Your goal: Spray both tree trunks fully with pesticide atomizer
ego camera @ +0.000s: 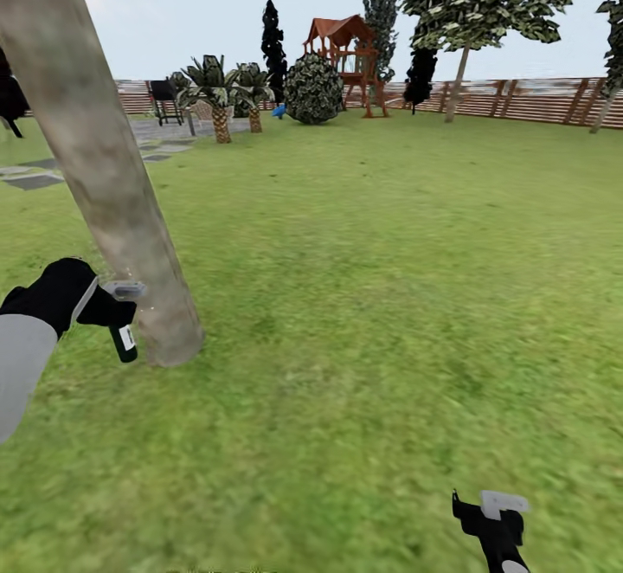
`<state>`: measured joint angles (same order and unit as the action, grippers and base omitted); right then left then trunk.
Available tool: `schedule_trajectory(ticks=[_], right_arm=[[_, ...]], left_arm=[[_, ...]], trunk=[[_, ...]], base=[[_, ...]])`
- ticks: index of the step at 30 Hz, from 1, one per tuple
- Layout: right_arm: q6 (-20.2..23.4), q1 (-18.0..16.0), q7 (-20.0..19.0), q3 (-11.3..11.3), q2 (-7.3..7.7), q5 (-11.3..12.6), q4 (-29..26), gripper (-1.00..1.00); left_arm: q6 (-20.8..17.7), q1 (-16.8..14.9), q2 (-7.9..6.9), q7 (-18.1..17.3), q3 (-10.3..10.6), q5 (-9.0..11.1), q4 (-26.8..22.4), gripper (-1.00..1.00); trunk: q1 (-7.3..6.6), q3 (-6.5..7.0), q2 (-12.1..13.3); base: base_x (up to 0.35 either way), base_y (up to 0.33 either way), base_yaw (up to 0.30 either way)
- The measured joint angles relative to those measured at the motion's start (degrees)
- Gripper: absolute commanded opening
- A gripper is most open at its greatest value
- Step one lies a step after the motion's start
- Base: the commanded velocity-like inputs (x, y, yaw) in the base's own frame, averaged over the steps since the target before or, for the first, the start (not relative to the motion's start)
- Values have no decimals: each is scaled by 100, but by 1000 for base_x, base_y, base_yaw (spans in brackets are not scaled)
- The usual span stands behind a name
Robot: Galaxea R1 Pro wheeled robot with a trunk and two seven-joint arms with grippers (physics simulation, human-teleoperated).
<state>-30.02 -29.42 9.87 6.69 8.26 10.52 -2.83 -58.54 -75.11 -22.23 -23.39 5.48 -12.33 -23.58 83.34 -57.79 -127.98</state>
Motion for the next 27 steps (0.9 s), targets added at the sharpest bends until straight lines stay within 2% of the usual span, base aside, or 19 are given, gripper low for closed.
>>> schedule_trajectory(ticks=[1, 4, 12, 18, 27], right_arm=[[-1, 0, 0, 0, 0, 0, 0, 100], [0, 0, 0, 0, 0, 0, 0, 100], [-1, 0, 1, 0, 15, 3, 0, 100], [0, 0, 1, 1, 27, 0, 0, 100], [-3, -2, 1, 1, 7, -1, 2, 100]], left_arm=[[4, -2, -44, 0, -18, -21, -7, -100], [-2, 16, -38, 0, -27, 8, -2, -100], [0, 85, -5, -1, 10, 15, 0, -100], [1, 80, -14, -1, 5, 14, -1, -100], [0, 51, -25, -1, 2, 19, -2, -100]], trunk=[[0, 0, 0], [-1, 0, 0], [-3, 0, 0], [-3, 0, 0], [0, 0, 0]], base=[[0, 0, 276], [84, 0, 265], [308, -44, 28], [270, -158, 11], [37, -261, 257]])
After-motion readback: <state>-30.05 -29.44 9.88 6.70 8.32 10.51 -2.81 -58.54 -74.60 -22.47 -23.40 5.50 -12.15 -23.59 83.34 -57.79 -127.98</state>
